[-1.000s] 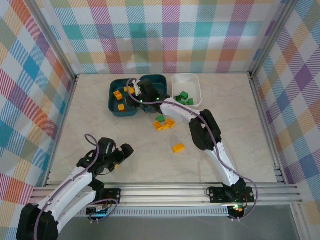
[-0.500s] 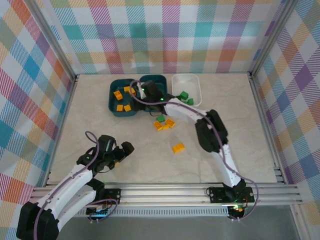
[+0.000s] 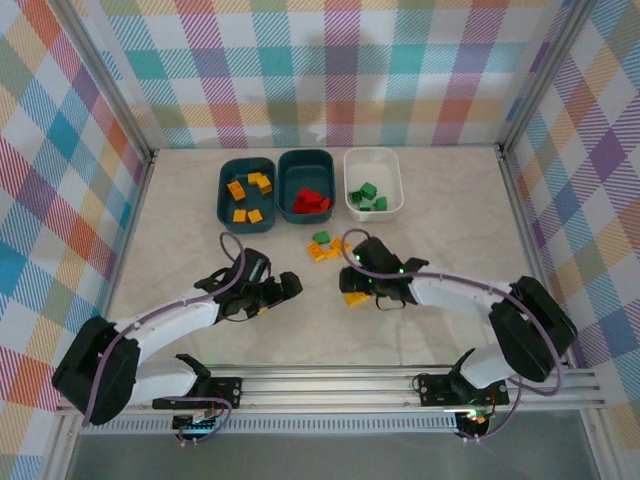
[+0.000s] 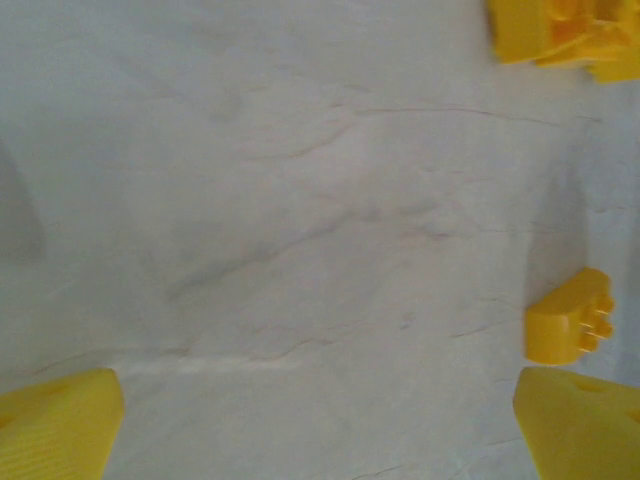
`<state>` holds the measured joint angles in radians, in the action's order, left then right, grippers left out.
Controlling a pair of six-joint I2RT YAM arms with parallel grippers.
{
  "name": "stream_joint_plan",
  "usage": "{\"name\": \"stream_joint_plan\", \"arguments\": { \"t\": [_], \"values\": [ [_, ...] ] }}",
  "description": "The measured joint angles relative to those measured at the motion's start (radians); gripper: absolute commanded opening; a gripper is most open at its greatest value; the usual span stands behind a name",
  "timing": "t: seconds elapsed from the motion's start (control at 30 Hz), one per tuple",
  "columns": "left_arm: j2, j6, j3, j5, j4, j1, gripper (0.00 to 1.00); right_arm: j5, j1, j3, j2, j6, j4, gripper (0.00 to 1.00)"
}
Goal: Sort the legos into containers by color
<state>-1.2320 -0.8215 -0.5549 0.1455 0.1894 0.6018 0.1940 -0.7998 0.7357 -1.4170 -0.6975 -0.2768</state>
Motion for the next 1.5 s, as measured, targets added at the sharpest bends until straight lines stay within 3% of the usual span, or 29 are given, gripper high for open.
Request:
{"name": "stream_joint_plan", "arguments": {
  "t": [0.23, 0.47, 0.83, 1.03, 1.17, 1.23, 1.5],
  "values": [
    [-0.069, 0.001, -0.005, -0.027, -0.056, 0.009, 1.0, -0.05, -0.071, -0.092, 0.114, -0.151, 0.001, 0.81],
    [-0.052, 0.003, 0.014, -0.056, -0.06, 0.01, 1.0, -0.114, -0.071, -0.077, -0.031, -0.182, 0.075, 0.79],
    [0.079, 0.019, 0.058, -0.106, 0.006, 0.01, 1.0, 0.029, -0.071, 0.148, -0.216, -0.072, 0.078, 0.78],
    [0.117, 0.03, 0.059, -0.129, 0.033, 0.009, 1.0, 0.049, -0.071, 0.194, -0.313, -0.037, 0.076, 0.68],
    [0.117, 0.031, 0.061, -0.133, 0.045, 0.009, 1.0, 0.077, -0.072, 0.196, -0.314, -0.007, 0.058, 0.4],
    [0.117, 0.033, 0.061, -0.134, 0.045, 0.009, 1.0, 0.093, -0.076, 0.194, -0.314, 0.007, 0.044, 0.33],
    [0.119, 0.056, 0.061, -0.13, 0.07, -0.056, 1.0, 0.138, -0.091, 0.208, -0.275, 0.086, 0.005, 0.27]
  ]
}}
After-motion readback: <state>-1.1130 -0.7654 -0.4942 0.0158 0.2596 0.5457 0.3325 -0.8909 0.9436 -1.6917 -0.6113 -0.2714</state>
